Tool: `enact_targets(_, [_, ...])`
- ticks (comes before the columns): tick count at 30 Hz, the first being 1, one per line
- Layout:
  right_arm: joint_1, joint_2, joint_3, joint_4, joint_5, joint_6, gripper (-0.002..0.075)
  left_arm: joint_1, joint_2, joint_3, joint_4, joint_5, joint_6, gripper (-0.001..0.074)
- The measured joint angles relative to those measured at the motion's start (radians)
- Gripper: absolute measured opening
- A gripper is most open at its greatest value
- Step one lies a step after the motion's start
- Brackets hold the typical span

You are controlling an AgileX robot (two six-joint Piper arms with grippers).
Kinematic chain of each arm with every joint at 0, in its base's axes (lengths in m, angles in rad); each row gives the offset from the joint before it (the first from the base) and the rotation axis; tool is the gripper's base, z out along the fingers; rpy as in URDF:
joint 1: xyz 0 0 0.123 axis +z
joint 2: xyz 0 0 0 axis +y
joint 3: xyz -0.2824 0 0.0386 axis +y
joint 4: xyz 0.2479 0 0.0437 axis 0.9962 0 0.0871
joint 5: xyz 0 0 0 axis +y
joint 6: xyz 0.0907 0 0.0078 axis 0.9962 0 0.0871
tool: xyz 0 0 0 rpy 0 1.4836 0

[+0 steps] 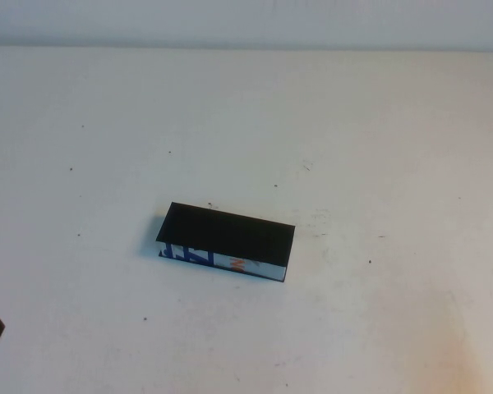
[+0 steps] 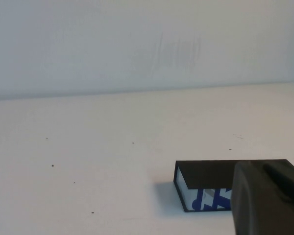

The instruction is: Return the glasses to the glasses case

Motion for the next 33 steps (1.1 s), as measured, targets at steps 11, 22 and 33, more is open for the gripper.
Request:
enact_targets(11, [0.072,0.0,0.006,0.007,0.225,0.0,-0.0011,0.0,0.0,0.0,0.0,0.0,0.0,-0.0001])
enact_targets(22, [0.072,0.0,0.006,0.007,0.225,0.0,-0.0011,0.0,0.0,0.0,0.0,0.0,0.0,-0.0001])
enact_targets(33, [0.072,0.0,0.006,0.007,0.225,0.0,-0.0011,0.0,0.0,0.0,0.0,-0.013,0.0,-0.0001])
